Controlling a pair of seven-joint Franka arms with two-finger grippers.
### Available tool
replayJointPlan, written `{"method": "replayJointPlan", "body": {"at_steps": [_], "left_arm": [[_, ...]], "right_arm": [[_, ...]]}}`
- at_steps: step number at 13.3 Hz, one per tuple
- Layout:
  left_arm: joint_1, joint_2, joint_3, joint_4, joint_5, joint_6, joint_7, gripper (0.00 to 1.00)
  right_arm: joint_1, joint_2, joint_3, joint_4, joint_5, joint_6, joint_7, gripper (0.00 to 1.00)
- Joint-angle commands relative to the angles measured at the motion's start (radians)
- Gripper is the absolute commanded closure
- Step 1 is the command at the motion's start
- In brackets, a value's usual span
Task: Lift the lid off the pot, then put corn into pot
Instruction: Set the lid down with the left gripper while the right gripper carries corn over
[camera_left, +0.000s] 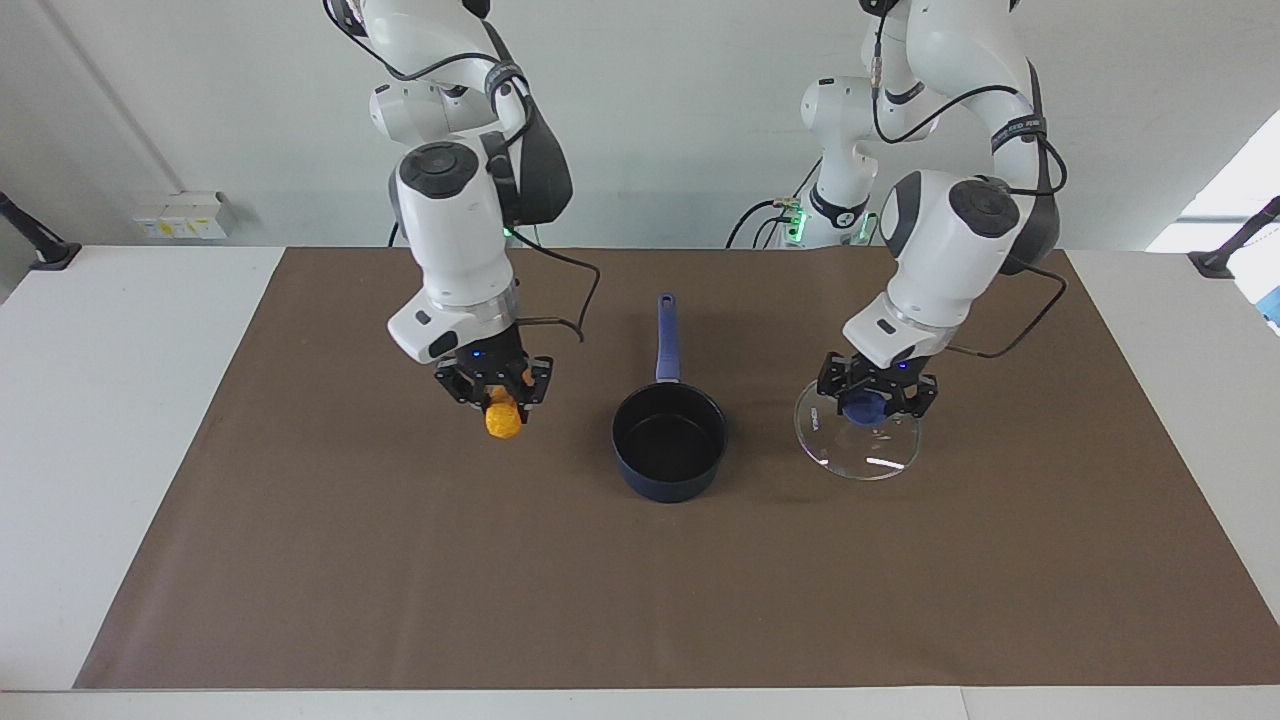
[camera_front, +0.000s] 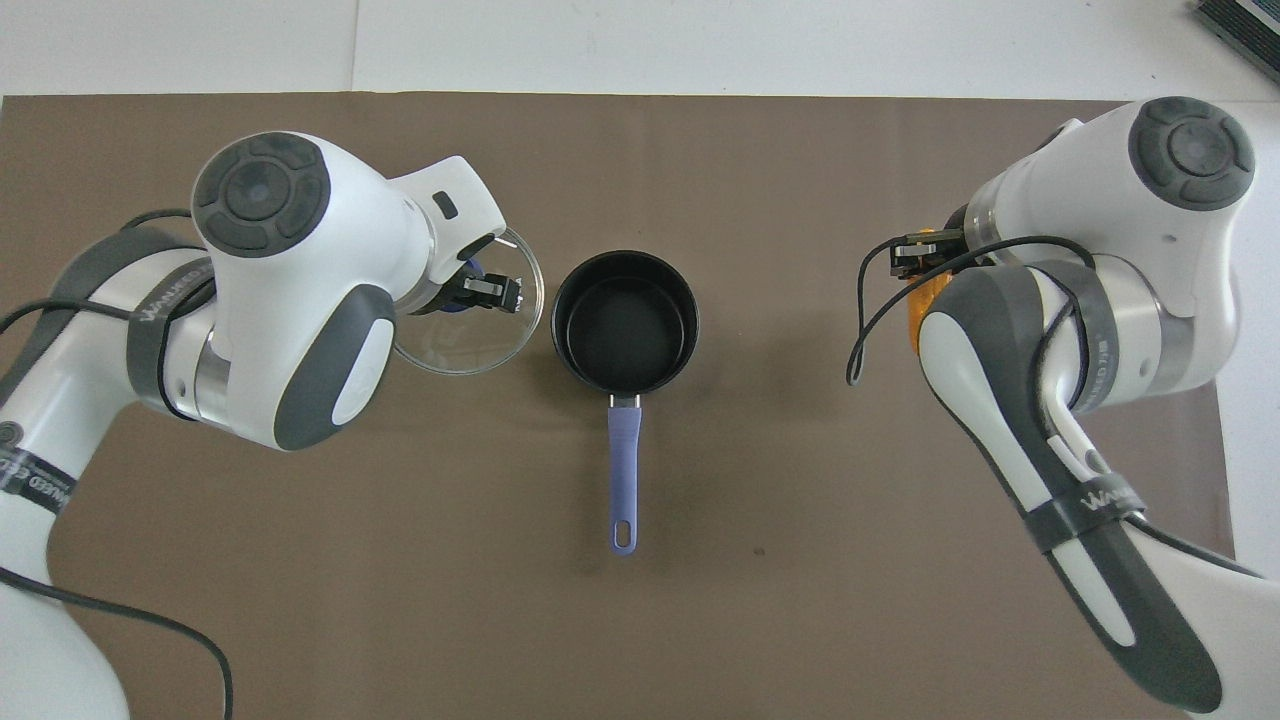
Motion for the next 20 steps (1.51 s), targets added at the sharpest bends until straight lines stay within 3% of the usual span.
{"method": "replayJointPlan", "body": {"at_steps": [1,3,7,14,17,18,19,20], "left_arm": [[0.077,-0.045,-0.010,-0.076,-0.034,0.050,0.101,1.00],[0.141,-0.039,-0.010,-0.107,-0.053,0.090,0.158,1.00],[0.247,0.018,-0.008,-0.125,-0.155,0.173,0.346,1.00],[0.293,0.131,-0.008,-0.124,-0.155,0.242,0.377,1.00],[0.311,0.145,-0.010,-0.113,-0.182,0.230,0.376,1.00],[0.315,0.145,-0.010,-0.113,-0.202,0.227,0.376,0.92],[0.313,0.145,-0.008,-0.113,-0.204,0.225,0.376,0.76],[0.312,0.143,-0.008,-0.113,-0.204,0.223,0.373,0.35]], "right_arm": [[0.004,0.170,0.031,0.210,0.036,-0.026,0.073,1.00],[0.047,0.253,0.056,0.318,0.044,-0.038,0.146,1.00],[0.142,0.350,0.059,0.363,0.045,0.031,0.239,1.00],[0.154,0.376,0.064,0.332,0.047,0.056,0.236,1.00],[0.154,0.399,0.064,0.332,0.050,0.085,0.233,0.99],[0.153,0.399,0.064,0.330,0.053,0.091,0.234,0.89],[0.153,0.399,0.065,0.329,0.054,0.091,0.236,0.67],[0.154,0.398,0.064,0.324,0.056,0.091,0.236,0.38]]}}
